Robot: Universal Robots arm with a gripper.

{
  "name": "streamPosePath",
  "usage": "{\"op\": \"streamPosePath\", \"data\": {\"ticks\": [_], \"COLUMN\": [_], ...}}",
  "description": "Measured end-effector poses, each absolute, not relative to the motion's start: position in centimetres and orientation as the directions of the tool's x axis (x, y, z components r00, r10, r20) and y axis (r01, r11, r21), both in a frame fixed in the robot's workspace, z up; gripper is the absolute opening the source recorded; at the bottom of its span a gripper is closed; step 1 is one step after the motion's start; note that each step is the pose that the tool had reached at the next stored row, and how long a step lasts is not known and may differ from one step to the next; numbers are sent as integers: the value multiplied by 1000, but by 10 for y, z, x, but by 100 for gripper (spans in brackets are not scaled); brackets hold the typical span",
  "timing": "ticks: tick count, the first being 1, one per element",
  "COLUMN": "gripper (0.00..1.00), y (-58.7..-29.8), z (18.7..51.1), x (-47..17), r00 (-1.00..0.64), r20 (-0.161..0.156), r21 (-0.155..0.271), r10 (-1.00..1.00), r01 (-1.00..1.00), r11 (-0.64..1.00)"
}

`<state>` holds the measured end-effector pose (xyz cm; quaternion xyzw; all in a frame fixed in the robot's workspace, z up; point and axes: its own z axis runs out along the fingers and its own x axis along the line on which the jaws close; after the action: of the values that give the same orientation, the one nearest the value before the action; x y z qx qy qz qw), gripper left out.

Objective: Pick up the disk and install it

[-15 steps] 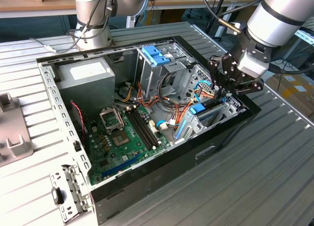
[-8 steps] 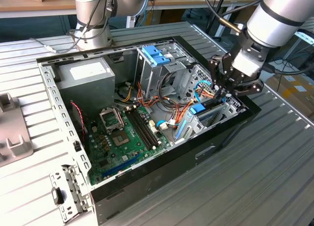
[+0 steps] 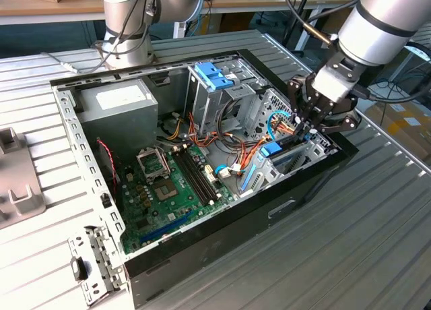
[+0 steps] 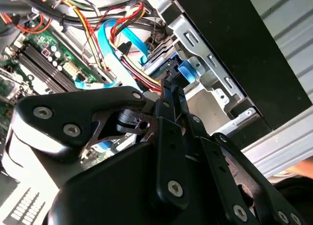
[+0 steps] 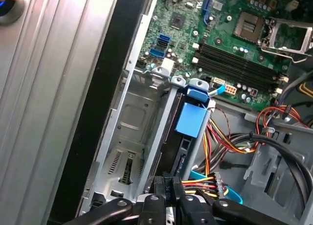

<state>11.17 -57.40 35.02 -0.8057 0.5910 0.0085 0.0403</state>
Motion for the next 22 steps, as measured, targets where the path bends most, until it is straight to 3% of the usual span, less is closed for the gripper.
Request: {"op": "streamPosePath", "data": {"ticks": [18, 22], "gripper": [18, 18], "y": [-574, -574], "z": [347, 347], "x": [112, 111], "r00": [-55, -68], "r20": [-61, -98], "r21": [-55, -52], "r10": [-997, -993], "r01": [-997, -996], "r11": [59, 74]}}
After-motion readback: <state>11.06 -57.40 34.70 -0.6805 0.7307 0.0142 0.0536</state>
